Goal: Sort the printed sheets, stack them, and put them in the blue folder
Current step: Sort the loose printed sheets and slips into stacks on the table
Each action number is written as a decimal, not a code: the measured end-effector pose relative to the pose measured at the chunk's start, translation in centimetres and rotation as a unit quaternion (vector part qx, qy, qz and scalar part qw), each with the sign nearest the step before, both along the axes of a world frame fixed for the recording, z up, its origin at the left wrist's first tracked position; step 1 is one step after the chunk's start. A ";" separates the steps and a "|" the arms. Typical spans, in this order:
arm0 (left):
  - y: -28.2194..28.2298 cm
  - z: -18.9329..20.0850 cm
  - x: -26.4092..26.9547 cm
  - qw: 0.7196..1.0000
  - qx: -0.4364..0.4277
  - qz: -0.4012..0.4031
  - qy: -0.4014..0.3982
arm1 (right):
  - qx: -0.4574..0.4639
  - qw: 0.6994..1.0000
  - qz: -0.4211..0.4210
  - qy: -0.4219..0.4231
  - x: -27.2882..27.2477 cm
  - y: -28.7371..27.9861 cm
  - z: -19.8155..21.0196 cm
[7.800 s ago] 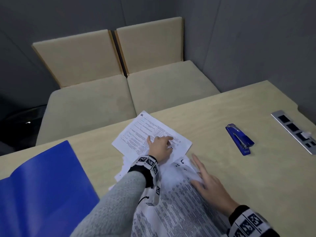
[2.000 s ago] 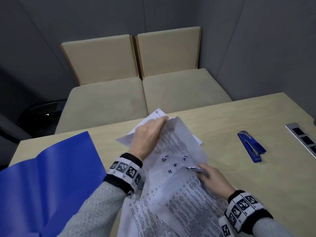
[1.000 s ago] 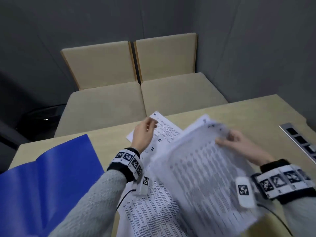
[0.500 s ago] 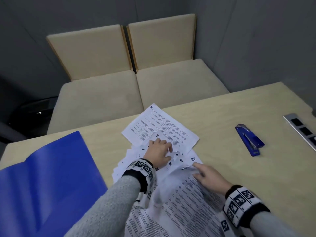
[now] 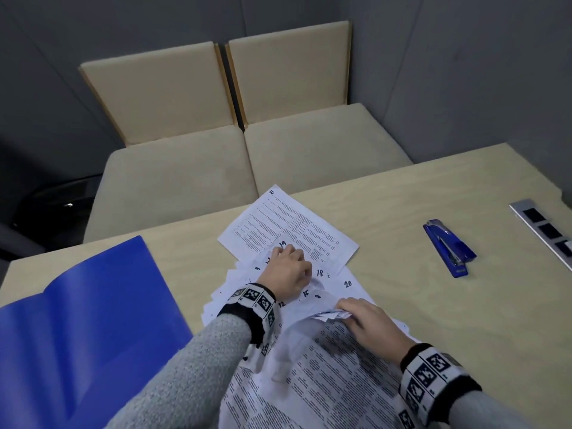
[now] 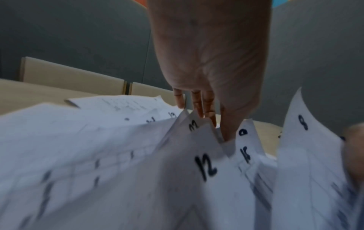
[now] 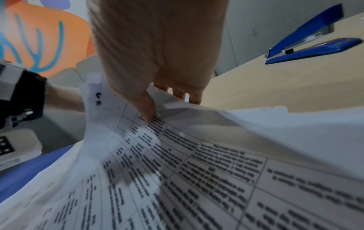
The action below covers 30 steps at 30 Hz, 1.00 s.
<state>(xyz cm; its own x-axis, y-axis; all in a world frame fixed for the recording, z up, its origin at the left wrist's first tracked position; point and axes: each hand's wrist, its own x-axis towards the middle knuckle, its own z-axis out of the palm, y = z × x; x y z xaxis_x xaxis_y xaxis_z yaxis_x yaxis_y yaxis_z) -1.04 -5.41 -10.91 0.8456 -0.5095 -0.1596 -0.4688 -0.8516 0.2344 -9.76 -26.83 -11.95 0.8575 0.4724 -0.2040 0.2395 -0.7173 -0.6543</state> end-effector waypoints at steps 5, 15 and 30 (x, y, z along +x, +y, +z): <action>-0.6 2.3 -0.1 0.999 -0.040 -0.001 0.012 | 0.018 1.000 -0.015 -0.002 0.1 -0.3 -0.3; 0.8 10.0 0.4 0.978 -0.153 0.132 0.058 | -0.004 1.000 -0.027 0.013 0.1 -0.2 0.6; 5.0 25.1 -1.2 0.837 -0.384 0.120 -0.371 | 0.217 0.971 -0.100 0.012 1.2 -3.8 15.2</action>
